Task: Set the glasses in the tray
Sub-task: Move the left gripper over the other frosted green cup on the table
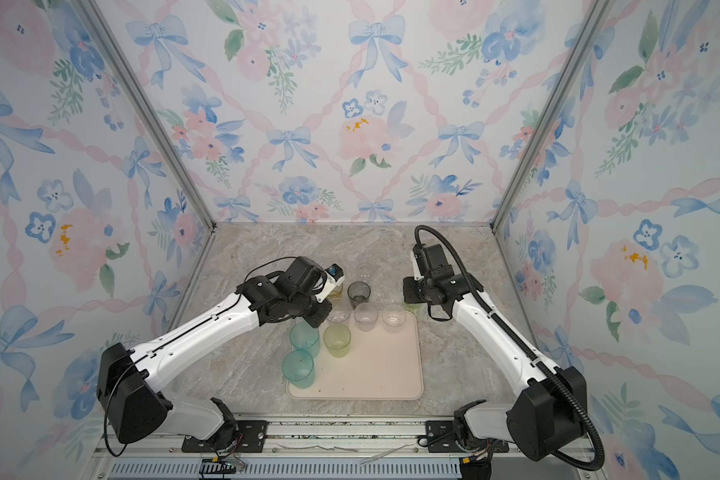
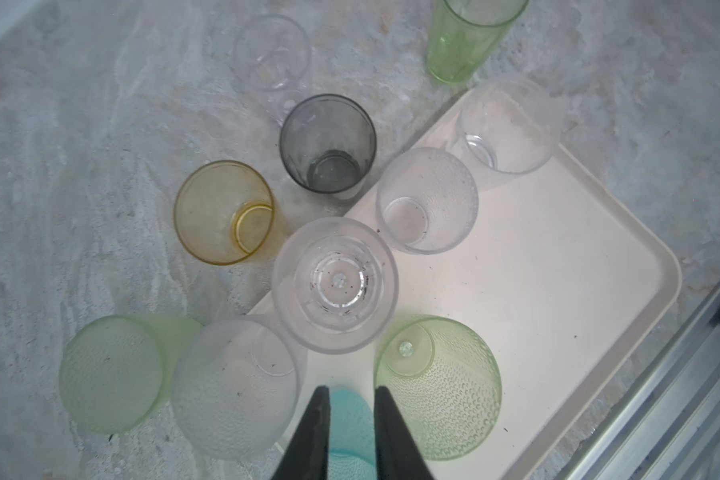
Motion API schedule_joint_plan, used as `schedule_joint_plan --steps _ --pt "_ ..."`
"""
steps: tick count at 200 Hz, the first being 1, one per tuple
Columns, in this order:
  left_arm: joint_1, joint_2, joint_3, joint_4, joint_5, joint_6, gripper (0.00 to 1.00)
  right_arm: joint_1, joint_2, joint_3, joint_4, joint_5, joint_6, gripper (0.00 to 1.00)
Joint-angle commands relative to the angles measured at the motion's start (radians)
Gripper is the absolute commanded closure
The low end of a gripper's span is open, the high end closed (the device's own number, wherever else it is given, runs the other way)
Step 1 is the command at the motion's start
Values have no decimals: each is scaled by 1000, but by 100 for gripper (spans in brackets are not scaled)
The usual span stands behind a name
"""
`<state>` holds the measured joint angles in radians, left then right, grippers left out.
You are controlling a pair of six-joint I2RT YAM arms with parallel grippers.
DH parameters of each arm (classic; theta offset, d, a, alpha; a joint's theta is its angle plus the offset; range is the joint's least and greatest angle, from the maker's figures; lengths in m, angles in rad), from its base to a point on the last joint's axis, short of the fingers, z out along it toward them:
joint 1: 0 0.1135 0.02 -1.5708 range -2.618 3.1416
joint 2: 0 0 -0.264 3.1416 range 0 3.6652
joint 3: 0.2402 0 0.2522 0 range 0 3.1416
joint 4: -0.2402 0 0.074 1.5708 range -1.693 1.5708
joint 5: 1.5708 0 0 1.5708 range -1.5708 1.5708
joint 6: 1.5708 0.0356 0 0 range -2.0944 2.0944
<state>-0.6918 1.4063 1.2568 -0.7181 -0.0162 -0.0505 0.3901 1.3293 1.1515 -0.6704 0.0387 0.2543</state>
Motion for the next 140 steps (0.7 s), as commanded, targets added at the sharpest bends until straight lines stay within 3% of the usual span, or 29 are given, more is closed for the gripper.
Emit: schedule_joint_plan --steps 1,23,56,140 --pt "106 -54 -1 19 -65 -55 77 9 7 18 -9 9 -6 58" --pt "227 -79 -23 20 -103 -87 77 8 8 12 -6 11 -8 58" --pt "348 -63 -61 33 -62 -89 78 9 16 11 -3 6 -12 58" --pt "453 80 -127 98 21 -77 75 3 27 1 5 10 -24 58"
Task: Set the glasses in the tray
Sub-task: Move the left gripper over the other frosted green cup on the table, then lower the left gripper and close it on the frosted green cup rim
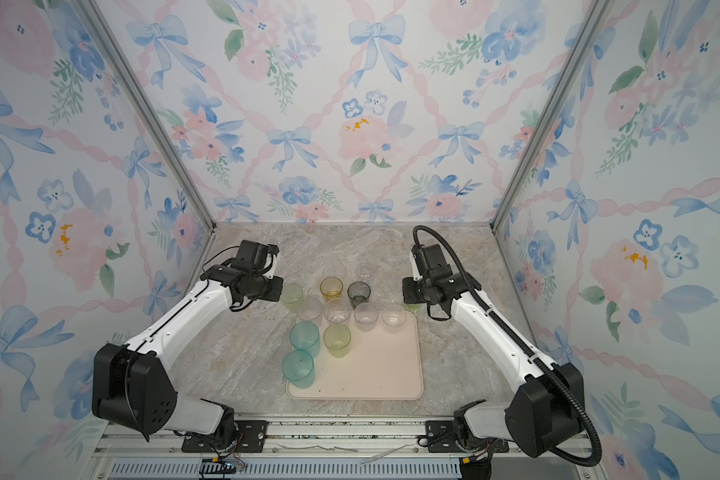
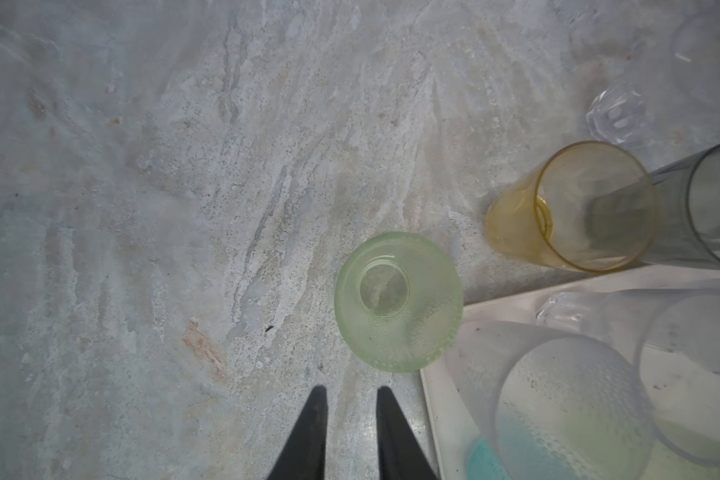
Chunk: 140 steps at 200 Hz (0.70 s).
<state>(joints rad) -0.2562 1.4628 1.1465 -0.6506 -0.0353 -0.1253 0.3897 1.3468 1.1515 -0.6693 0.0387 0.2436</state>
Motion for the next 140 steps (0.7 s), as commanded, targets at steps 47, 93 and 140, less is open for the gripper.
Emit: schedule_joint_plan --steps 47,93,140 --pt "30 57 -26 79 62 0 77 -3 12 -1 10 4 -12 58" --pt "40 93 -19 98 66 0 76 -3 15 -1 8 6 -12 58" --pt "43 144 -14 114 66 8 76 -5 15 -2 10 6 -15 58"
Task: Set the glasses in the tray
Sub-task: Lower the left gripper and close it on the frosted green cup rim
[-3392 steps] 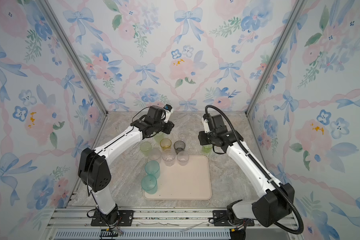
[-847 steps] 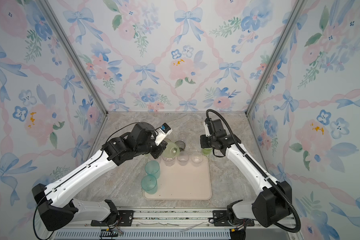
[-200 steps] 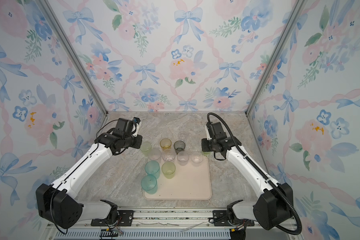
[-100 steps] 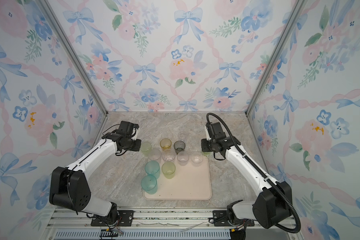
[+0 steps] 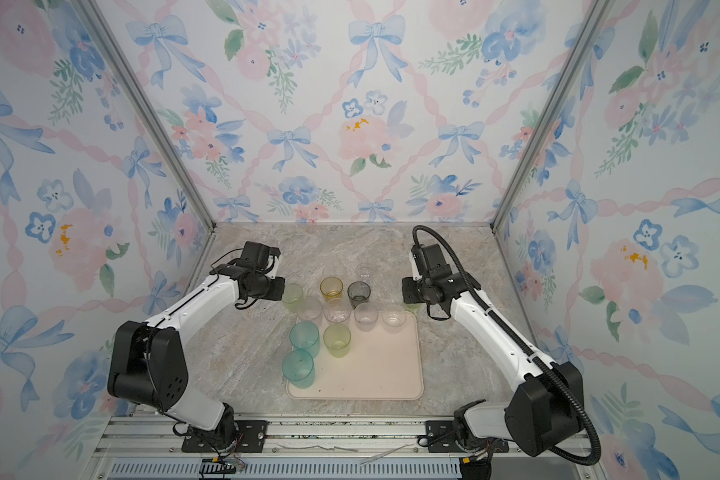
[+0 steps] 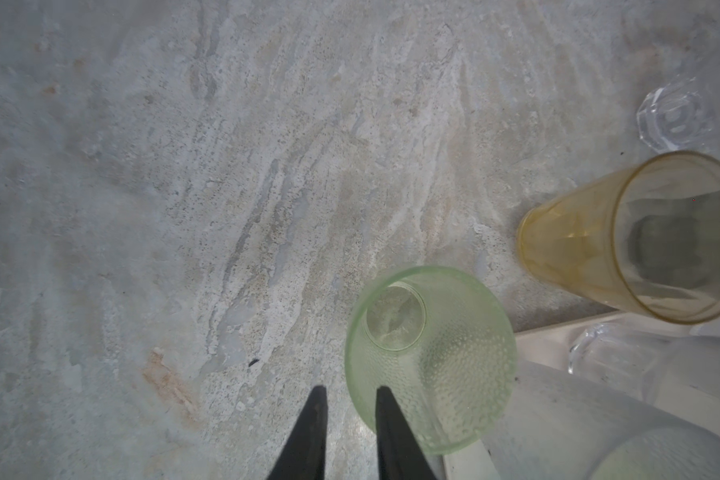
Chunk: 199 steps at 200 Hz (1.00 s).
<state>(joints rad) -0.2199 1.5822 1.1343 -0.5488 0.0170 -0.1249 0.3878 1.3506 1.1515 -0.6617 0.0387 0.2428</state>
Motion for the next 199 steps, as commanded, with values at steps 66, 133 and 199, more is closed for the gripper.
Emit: schedule_joint_plan --steps 66,133,199 --pt "10 80 13 20 9 18 78 -7 21 3 1 1 -17 58" --pt "10 116 37 20 25 22 88 -7 36 7 5 -5 -17 58" --pt "12 58 41 20 8 22 96 -8 47 10 10 -10 -16 58"
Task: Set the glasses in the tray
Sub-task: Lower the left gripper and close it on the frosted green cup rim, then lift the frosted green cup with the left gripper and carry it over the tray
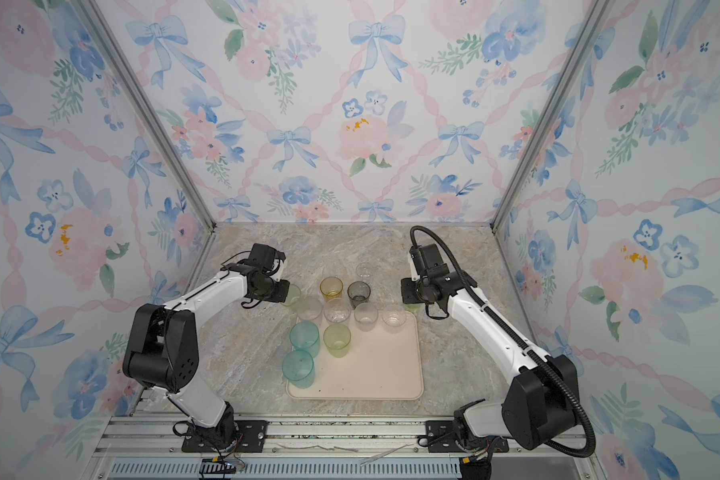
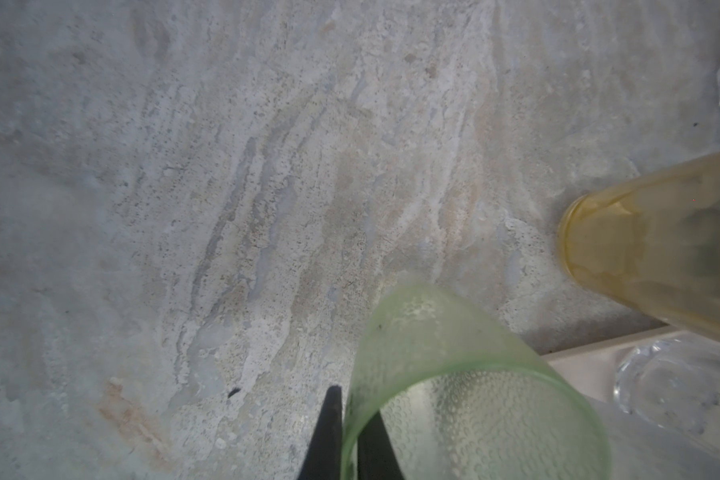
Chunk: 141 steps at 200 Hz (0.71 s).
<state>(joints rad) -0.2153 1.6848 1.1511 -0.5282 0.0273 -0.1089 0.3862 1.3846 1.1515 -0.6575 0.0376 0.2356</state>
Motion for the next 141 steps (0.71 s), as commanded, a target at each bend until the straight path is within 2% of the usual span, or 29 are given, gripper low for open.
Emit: schedule_joint_plan --steps 1,71,109,141 --pt "7 -46 24 -1 -2 6 96 -6 13 10 6 -9 -8 58" --pt "-16 -314 57 -3 -25 14 98 -6 8 4 6 -1 -3 58" --pt "-145 -416 112 -7 -11 25 97 -9 4 1 0 19 0 58" --pt "-295 -395 157 -16 14 48 97 -11 -14 4 -13 36 2 58"
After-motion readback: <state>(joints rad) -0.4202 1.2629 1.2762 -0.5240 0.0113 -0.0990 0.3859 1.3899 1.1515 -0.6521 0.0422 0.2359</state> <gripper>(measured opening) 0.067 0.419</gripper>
